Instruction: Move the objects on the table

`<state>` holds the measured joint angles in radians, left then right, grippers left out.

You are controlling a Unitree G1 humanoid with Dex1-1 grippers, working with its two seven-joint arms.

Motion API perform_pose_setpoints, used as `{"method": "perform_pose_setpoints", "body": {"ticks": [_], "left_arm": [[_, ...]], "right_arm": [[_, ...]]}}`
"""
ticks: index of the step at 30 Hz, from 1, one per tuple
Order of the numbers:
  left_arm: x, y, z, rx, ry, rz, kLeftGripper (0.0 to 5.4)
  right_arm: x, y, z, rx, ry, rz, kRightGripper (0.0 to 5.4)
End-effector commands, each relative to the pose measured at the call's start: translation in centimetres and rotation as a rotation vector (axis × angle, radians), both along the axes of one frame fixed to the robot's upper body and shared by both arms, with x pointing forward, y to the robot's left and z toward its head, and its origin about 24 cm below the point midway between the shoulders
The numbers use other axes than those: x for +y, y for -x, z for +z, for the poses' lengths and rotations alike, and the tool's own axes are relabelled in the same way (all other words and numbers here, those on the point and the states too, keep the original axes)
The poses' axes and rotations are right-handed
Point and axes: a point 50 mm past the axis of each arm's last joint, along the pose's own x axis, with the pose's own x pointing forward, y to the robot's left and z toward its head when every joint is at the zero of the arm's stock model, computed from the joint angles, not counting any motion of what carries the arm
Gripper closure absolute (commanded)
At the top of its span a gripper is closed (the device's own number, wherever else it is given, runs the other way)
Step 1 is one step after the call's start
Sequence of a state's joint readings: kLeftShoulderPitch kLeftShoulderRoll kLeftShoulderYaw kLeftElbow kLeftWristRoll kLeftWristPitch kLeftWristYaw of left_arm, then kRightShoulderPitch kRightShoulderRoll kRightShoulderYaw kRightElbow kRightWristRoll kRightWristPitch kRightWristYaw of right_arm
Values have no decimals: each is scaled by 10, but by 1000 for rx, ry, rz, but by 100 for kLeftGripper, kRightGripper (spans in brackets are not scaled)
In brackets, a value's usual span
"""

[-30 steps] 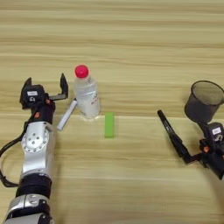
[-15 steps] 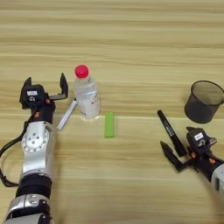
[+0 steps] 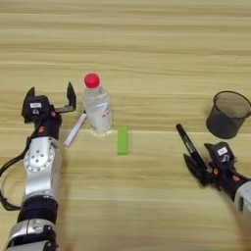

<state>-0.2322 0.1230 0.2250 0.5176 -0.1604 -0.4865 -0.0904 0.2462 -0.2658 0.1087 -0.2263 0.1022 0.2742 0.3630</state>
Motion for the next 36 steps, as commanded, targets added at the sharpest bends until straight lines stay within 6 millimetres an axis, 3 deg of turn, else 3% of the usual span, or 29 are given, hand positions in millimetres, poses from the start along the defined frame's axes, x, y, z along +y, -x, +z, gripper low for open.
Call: {"method": "perform_pose_setpoints", "body": {"ticks": [1,17,26,31,36], "left_arm": [[-1,0,0,2,1,2,0],[0,1,0,1,-1,4,0],[1,1,0,2,-1,6,0],[1,0,0,3,0,6,0],[1,0,0,3,0,5,0]], "right_arm": [[-6,5,-14,90,17,-24,233],[-25,-6,-10,58,-12,-196,438],[-31,-8,-9,55,-18,-236,438],[-25,-8,-7,43,-51,-198,438],[-18,-11,9,-64,-71,-160,352]]}}
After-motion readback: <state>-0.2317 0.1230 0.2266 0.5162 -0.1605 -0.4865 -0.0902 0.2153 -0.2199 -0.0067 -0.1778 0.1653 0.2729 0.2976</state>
